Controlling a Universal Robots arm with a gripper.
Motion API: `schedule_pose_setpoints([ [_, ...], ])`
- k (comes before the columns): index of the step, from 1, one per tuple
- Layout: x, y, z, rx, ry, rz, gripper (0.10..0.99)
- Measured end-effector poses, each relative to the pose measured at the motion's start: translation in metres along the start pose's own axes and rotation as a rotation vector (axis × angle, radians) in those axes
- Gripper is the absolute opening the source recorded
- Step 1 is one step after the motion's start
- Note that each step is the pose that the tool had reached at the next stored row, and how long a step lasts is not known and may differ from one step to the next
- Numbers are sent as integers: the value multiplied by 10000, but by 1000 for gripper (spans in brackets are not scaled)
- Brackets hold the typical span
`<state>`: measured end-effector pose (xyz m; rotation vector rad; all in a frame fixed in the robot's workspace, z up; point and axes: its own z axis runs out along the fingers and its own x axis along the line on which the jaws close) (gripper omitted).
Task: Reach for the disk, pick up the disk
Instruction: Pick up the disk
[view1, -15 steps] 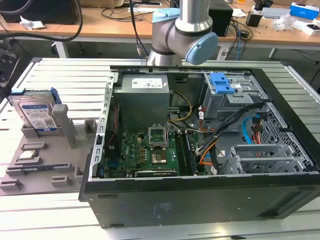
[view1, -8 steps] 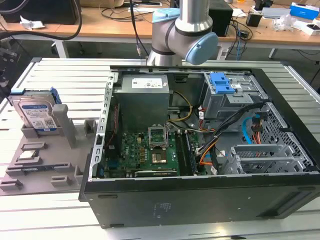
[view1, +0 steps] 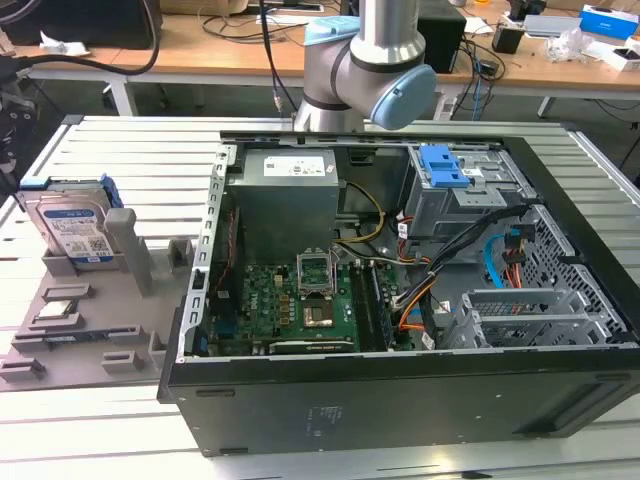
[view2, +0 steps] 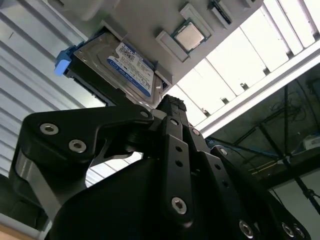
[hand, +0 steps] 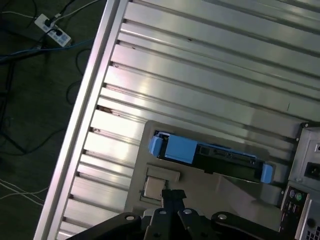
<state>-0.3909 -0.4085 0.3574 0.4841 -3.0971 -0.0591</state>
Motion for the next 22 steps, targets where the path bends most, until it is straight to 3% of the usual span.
schedule_pose_setpoints([
  [22, 0, 0, -1, 2, 133, -3443, 106],
])
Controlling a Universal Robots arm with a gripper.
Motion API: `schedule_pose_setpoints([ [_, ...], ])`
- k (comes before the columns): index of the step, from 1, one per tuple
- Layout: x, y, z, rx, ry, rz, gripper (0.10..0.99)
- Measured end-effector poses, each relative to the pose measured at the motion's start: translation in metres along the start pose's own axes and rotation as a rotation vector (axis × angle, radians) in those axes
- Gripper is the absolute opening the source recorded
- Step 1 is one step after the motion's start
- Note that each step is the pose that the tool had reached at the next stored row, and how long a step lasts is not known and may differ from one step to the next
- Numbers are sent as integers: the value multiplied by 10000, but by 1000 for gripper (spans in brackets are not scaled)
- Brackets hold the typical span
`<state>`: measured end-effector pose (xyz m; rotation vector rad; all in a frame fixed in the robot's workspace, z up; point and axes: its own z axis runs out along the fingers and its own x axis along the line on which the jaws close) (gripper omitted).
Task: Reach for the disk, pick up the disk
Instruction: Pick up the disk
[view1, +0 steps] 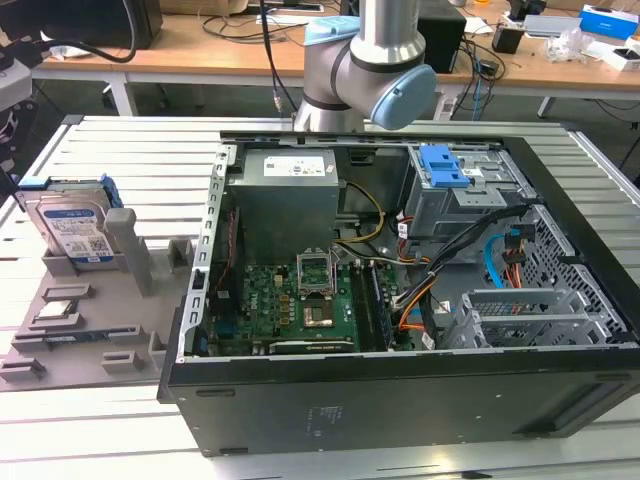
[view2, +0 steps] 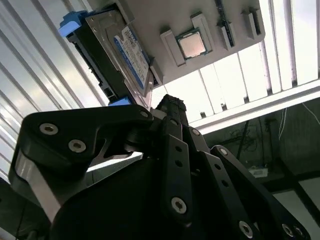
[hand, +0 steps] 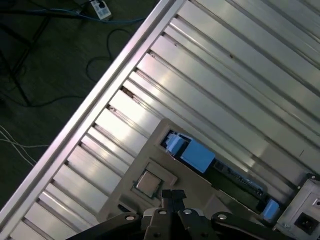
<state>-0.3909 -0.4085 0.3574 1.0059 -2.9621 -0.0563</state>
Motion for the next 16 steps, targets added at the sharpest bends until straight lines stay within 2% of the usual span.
schedule_pose_setpoints([
  [16, 0, 0, 0, 1, 105, -2755, 106],
])
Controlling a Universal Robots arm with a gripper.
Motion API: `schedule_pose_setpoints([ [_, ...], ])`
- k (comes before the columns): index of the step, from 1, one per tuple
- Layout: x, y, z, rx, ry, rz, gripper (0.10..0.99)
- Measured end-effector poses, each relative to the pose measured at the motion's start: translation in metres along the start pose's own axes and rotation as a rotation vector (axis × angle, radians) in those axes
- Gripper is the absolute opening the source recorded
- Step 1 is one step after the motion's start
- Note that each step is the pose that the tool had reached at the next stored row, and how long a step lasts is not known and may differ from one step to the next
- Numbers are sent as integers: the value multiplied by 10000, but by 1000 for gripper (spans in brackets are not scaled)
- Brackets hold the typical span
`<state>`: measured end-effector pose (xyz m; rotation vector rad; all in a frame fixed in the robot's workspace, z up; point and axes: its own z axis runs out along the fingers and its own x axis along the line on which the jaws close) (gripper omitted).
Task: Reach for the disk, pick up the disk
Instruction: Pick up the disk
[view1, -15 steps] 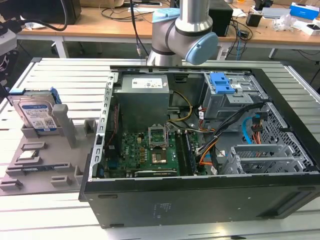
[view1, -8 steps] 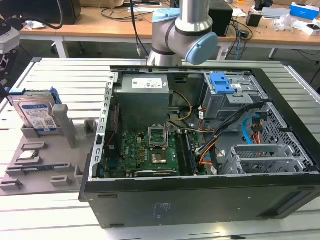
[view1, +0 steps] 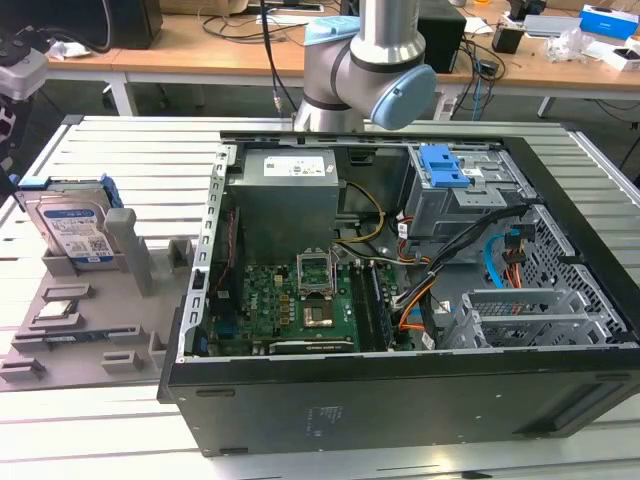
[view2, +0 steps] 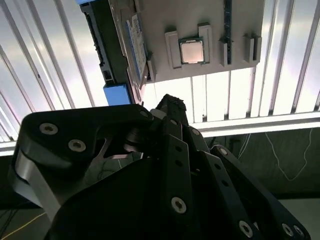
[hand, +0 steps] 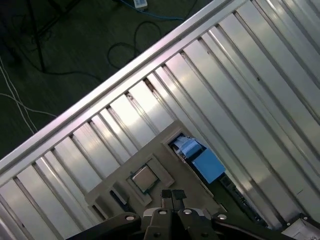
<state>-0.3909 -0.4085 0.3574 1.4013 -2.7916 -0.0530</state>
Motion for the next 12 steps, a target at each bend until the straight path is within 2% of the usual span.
schedule_pose_setpoints([
  [2, 0, 0, 0, 0, 15, -380, 106],
  [12, 0, 0, 0, 1, 58, -1522, 106],
])
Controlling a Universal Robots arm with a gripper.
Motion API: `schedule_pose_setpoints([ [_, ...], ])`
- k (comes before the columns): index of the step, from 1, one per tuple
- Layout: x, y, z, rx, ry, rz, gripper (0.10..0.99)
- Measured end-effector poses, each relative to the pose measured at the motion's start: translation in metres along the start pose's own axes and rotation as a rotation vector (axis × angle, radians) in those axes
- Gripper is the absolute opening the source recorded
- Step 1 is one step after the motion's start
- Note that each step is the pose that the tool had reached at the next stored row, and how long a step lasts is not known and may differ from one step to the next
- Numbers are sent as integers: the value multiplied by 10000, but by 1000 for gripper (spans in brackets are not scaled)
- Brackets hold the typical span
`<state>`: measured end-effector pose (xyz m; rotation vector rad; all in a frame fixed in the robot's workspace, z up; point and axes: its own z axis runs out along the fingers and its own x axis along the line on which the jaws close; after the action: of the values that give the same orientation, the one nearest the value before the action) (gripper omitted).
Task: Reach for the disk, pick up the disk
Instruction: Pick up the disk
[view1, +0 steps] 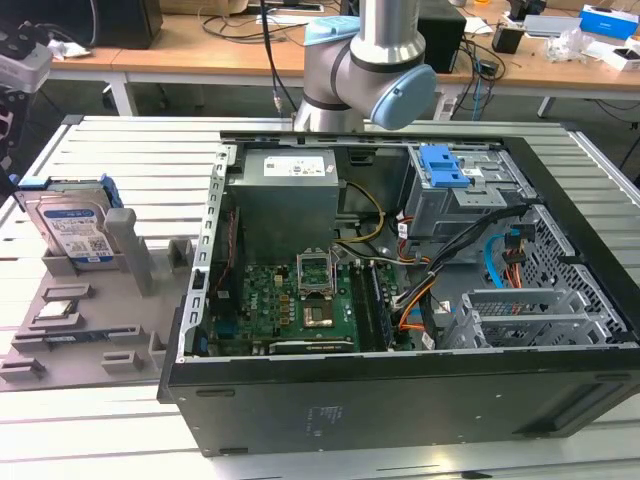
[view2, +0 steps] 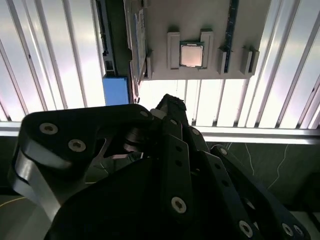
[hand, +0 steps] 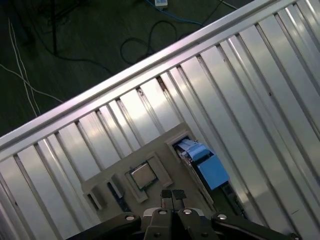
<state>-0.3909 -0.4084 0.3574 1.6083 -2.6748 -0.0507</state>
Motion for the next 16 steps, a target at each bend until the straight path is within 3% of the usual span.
schedule_pose_setpoints([
  [16, 0, 0, 0, 1, 82, -2138, 106],
])
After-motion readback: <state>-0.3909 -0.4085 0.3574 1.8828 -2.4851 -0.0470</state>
